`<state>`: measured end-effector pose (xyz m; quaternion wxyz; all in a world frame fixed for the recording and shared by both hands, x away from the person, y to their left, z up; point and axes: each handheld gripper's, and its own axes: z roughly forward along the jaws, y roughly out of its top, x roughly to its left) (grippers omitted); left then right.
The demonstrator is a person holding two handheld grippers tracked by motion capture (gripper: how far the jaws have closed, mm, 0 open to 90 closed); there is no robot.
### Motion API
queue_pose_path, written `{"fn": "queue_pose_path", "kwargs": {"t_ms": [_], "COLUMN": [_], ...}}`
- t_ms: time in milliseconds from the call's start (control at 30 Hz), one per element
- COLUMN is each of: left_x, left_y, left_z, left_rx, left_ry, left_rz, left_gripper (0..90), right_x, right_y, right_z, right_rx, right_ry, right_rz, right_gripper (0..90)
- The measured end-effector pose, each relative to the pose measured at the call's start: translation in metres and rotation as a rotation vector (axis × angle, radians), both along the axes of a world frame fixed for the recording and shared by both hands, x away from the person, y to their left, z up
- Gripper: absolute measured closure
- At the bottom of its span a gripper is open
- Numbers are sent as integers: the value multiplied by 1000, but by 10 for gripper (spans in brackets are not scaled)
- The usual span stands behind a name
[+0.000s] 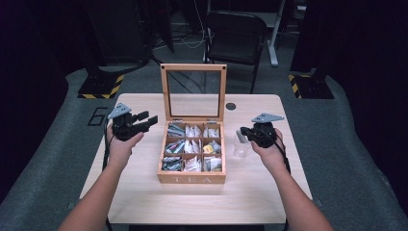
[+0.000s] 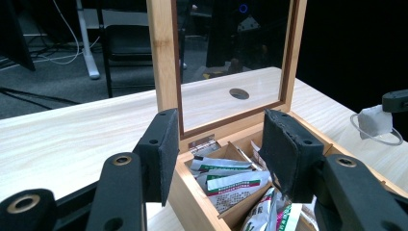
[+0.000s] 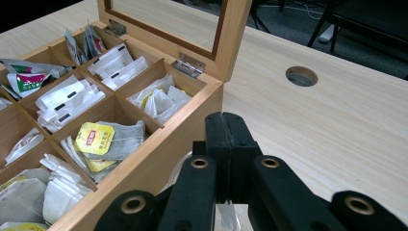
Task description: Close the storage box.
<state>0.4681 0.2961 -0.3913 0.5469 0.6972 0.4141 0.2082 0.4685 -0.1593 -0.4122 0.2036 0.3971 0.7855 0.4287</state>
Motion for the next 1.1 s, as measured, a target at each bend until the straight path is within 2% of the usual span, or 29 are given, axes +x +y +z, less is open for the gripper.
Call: {"fn": "queue_pose_path", "kwargs": {"t_ms": [267, 467, 767, 933, 1100], "left_x": [-1, -1, -2, -1, -1], "left_y": [1, 5, 4, 4, 4], "left_z": [0, -5, -4, -4, -3], "left_rx": [-3, -12, -14, -12, -10], "left_ry": [-2, 3, 3, -1, -4], "left_rz": [2, 14, 13, 13, 14], "left_gripper": [477, 477, 477, 477, 477], "right_x": [1, 0, -2, -2, -3], "right_y": [4, 3, 0, 1, 4], "right_z": [-6, -12, -13, -13, -8], "right_rx": [-17, -21, -19, -21, -20], "right_ry": [12, 27, 30, 33, 27], "right_rz": [8, 5, -1, 7, 16], "right_gripper": [899, 884, 860, 811, 721]}}
